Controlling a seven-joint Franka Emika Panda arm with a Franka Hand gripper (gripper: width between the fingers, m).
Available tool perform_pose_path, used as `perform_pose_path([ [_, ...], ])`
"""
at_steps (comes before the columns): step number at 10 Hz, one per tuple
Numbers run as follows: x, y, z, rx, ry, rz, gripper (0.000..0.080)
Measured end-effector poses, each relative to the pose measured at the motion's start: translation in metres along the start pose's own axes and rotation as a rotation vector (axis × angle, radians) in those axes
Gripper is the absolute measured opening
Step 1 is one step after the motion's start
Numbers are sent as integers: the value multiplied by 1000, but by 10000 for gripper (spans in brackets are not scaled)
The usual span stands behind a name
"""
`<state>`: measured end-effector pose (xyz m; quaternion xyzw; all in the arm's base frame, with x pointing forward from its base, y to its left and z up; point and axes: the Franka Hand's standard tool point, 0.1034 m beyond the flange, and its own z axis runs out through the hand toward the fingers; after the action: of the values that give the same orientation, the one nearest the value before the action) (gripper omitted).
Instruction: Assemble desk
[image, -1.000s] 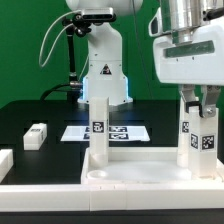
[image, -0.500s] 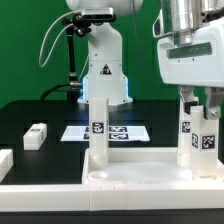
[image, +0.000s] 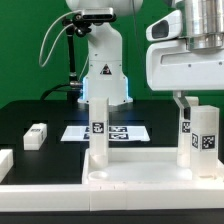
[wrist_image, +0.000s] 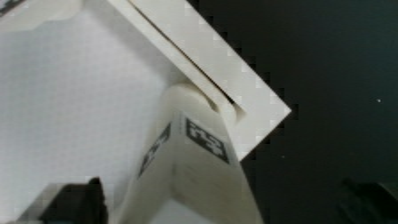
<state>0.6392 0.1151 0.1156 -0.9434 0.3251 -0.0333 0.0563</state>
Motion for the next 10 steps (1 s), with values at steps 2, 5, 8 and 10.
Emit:
perform_pose_path([
  [2,4,6,2,-22,-67,-398,648],
  [5,-4,13,20,-41,-113,-674,648],
  [8,-1,14,19,-50,-109,-616,383],
  [10,-2,14,19,-56,-105,-476,287],
])
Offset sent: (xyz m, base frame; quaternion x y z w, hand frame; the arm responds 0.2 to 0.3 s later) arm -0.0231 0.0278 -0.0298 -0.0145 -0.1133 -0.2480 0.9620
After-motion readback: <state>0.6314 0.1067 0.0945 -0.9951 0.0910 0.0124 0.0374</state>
